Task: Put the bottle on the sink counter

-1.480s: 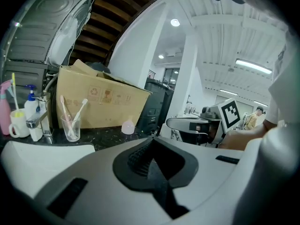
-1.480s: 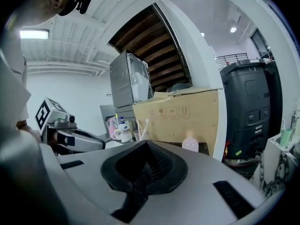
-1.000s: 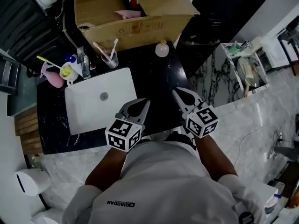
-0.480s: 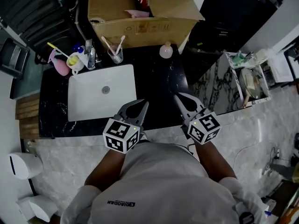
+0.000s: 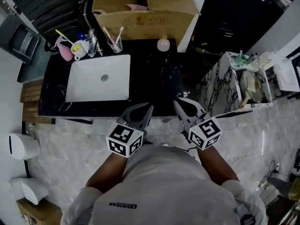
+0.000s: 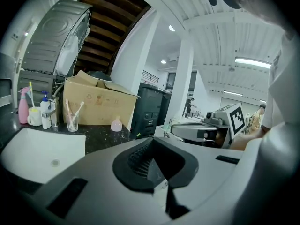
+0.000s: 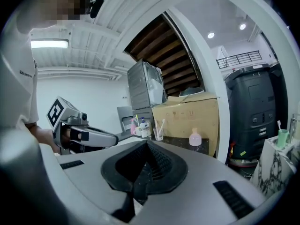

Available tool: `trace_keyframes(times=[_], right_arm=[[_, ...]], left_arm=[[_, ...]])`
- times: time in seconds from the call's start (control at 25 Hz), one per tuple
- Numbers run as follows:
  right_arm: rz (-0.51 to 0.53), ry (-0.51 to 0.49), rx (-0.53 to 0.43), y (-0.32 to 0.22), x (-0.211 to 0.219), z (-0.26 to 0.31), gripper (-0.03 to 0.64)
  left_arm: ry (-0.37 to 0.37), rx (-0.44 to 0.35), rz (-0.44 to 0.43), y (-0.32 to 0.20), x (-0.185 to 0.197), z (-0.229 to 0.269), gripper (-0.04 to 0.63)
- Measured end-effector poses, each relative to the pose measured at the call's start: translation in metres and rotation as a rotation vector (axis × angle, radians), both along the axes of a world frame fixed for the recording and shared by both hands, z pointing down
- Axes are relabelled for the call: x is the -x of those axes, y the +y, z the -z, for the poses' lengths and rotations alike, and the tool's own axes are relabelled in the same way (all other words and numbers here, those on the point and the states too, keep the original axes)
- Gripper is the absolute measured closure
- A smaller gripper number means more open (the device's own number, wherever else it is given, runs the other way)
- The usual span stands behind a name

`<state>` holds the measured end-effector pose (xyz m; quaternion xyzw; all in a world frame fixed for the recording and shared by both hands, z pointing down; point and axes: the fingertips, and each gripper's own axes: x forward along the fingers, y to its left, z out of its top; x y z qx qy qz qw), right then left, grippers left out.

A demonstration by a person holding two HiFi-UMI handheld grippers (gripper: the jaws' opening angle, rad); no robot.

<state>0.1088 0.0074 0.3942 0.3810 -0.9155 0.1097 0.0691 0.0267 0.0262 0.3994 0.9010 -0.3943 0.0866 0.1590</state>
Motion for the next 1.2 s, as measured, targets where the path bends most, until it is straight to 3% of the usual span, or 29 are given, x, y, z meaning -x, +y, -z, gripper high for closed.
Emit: trace_keyframes(times=[0.28, 0.48, 1.2], right_arm=[[0.038, -0.070, 0.014, 0.035, -0.028, -0.001, 0.577], [0.055, -0.054, 0.003, 0.049, -0.028, 0.005, 0.577], [-0.045, -0.045, 0.026, 0.051, 0.026, 0.010, 0.577]], left_arm=[[-0.017, 0.013, 0.074, 0.039, -0.018, -0.005, 0.584], [-0.015, 0.007, 0.100, 0.054, -0.016, 0.001, 0.584], [-0.040, 0.019, -0.001, 0.048, 0.039, 0.003, 0.584]])
